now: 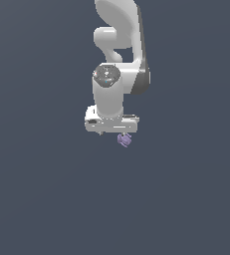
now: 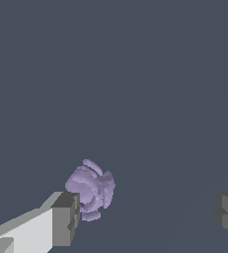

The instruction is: Pick up the object and move it to a goal position.

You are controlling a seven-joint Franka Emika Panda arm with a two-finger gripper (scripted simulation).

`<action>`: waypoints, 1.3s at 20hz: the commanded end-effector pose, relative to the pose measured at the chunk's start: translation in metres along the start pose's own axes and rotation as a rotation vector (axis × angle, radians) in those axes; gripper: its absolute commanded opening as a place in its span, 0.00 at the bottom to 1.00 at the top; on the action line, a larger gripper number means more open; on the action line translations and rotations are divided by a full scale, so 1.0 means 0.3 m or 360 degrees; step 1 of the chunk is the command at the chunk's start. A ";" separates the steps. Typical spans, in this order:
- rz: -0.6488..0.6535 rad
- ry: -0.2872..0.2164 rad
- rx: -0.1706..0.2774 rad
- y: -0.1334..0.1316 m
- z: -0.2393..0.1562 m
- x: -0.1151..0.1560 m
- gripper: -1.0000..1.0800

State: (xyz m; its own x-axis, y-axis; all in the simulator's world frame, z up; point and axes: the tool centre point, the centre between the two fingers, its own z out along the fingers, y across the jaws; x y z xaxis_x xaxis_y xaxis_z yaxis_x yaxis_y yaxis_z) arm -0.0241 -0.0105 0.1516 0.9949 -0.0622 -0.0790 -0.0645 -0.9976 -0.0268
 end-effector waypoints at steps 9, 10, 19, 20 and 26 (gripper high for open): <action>0.0212 0.0026 -0.0008 -0.049 0.054 -0.029 0.96; 0.0243 0.0030 -0.0009 -0.056 0.061 -0.034 0.96; 0.0554 0.0072 -0.0013 -0.120 0.134 -0.084 0.96; 0.0589 0.0077 -0.0013 -0.127 0.142 -0.090 0.96; 0.0780 0.0105 -0.0010 -0.162 0.184 -0.125 0.96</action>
State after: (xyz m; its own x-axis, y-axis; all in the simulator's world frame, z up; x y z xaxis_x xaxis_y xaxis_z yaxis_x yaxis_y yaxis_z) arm -0.0599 0.0394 0.1035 0.8657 -0.5001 -0.0220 -0.5002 -0.8659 0.0039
